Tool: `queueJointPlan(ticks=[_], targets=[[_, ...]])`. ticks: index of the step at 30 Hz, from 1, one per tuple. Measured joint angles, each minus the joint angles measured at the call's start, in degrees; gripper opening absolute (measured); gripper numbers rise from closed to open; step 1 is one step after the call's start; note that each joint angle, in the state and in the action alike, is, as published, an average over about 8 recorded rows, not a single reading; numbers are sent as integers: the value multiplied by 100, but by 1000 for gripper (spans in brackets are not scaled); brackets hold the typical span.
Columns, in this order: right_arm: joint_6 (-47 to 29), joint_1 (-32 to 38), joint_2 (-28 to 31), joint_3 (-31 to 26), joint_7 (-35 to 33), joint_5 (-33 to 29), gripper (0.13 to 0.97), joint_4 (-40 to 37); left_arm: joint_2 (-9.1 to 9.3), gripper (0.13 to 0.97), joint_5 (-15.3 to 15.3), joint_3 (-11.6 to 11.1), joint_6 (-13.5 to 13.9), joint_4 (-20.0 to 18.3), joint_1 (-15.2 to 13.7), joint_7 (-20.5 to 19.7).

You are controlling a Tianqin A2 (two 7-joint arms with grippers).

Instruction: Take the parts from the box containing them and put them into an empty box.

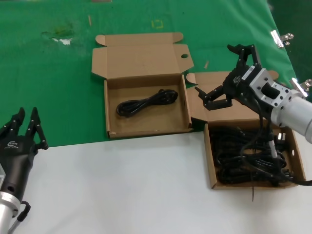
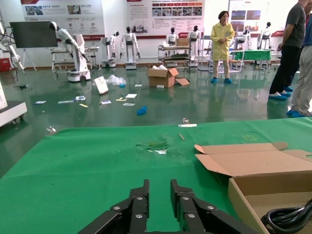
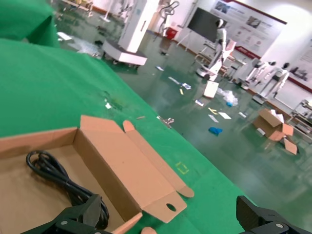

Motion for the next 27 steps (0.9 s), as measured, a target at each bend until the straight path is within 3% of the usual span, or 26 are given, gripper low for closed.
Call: queueJointPlan(ticks=[12,20,24,27], targets=[[509,-583,-234,271,-9,356,966,323,0,359,1,0,0,0,0,3],[856,-974,-391,454,-15,599,966,542,0,562,0,0,0,0,0,1],[1026,-1167,-469,544,-18,718,966,649,0,562,0,0,0,0,0,1],[1154,-1314,-527,612,-20,808,966,731,0,637,0,0,0,0,0,1]])
